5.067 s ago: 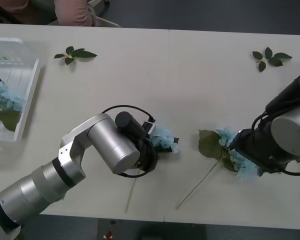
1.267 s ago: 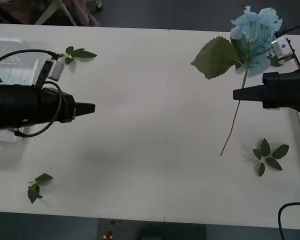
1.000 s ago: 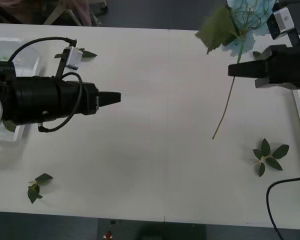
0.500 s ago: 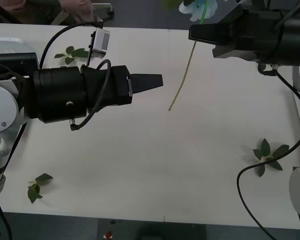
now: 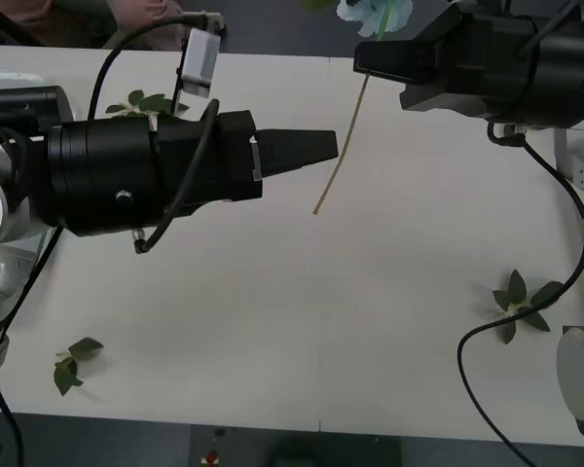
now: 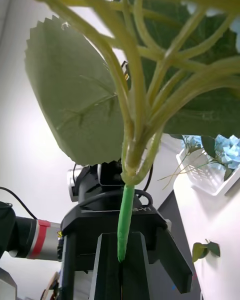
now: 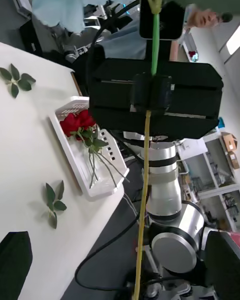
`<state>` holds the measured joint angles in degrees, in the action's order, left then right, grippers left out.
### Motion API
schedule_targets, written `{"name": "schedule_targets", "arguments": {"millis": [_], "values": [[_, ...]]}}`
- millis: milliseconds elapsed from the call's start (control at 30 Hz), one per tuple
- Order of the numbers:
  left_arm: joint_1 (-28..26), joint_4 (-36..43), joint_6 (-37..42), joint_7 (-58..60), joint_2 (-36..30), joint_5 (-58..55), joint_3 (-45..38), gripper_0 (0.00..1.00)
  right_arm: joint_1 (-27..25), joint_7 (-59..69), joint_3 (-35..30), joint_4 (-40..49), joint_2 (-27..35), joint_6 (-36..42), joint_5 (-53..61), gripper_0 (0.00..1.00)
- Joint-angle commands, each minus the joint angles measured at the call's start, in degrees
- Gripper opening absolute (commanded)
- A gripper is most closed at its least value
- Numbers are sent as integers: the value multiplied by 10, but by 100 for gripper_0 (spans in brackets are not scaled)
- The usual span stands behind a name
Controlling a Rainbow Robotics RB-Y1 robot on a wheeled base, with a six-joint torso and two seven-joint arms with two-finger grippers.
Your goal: Put the red flowers into the right box and the blue flowers into the left box
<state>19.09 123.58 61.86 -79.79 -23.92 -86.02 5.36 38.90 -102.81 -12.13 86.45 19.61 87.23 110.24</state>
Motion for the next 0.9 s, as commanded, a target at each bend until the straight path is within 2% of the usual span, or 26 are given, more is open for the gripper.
{"name": "schedule_targets", "arguments": {"millis": [33, 233, 400, 433, 467, 500, 533, 567, 900], "values": [[36, 16, -27, 31, 4, 42, 26, 100, 20, -5, -9, 14, -5, -1, 5, 0], [77, -34, -68, 34, 19, 65, 72, 100, 20, -5, -9, 14, -5, -1, 5, 0], [82, -42, -76, 34, 16, 61, 84, 100, 20, -5, -9, 14, -5, -1, 5, 0], [82, -42, -76, 34, 15, 59, 85, 80, 20, -5, -9, 14, -5, -1, 5, 0], [82, -42, -75, 34, 12, 56, 86, 52, 20, -5, -9, 14, -5, -1, 5, 0], [82, -42, -76, 34, 12, 54, 86, 35, 20, -5, -9, 14, -5, -1, 5, 0], [82, -42, -76, 35, 11, 52, 88, 2, 20, -5, -9, 14, -5, -1, 5, 0], [82, -42, -76, 35, 11, 52, 89, 0, 20, -5, -9, 14, -5, -1, 5, 0], [82, -42, -78, 34, 11, 56, 89, 0, 20, -5, -9, 14, -5, -1, 5, 0]]}}
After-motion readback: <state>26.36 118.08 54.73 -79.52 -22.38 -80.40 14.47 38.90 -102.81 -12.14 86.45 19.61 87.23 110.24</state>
